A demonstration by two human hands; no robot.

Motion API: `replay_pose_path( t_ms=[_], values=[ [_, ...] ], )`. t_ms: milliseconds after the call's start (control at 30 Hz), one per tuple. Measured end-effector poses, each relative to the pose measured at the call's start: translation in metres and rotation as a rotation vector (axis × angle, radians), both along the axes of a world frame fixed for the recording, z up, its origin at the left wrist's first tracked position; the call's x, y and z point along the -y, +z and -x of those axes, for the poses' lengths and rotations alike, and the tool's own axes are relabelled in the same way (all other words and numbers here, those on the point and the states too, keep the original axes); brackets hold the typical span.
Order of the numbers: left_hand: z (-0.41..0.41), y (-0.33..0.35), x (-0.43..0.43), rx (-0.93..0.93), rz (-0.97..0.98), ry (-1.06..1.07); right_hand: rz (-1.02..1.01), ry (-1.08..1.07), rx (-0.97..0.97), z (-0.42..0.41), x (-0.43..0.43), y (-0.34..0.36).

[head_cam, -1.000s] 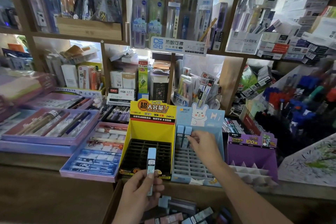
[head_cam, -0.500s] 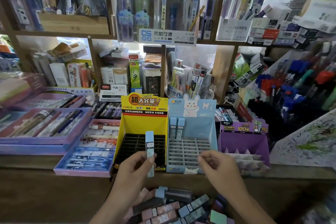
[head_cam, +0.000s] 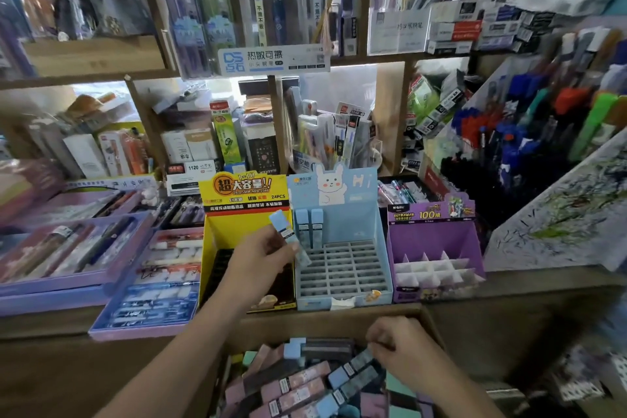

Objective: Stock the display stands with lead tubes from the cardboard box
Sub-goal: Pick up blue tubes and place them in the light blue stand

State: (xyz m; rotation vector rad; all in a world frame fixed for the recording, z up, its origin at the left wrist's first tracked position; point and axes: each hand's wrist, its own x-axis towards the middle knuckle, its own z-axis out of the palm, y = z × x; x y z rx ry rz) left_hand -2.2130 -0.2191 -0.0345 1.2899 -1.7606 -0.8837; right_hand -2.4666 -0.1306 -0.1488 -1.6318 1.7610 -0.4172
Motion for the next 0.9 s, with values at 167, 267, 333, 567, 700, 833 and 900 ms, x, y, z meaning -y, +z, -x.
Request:
replay_pose_path(
  t_ms=[167,267,333,567,700,833,900],
  values=[
    [0.013,0.007,0.028,0.083,0.089,-0.030,-0.010,0.007,0.008,0.001,-0.002,0.001],
    [0.014,0.006,0.042,0.197,0.148,-0.009,0.000,0.002,0.017,0.000,-0.003,0.003],
    [0.014,0.005,0.047,0.241,0.165,-0.008,0.011,0.002,0.013,-0.001,-0.003,0.003],
    [0.019,-0.004,0.056,0.346,0.219,-0.051,0.005,0.013,0.026,0.000,-0.004,0.005],
    [0.020,-0.006,0.058,0.358,0.244,-0.074,0.029,0.022,0.015,-0.001,-0.006,0.006],
    [0.018,-0.004,0.061,0.395,0.248,-0.088,0.057,0.024,-0.002,-0.002,-0.007,0.009],
    [0.017,-0.004,0.063,0.417,0.238,-0.101,0.053,0.019,-0.007,-0.002,-0.007,0.009]
  ],
)
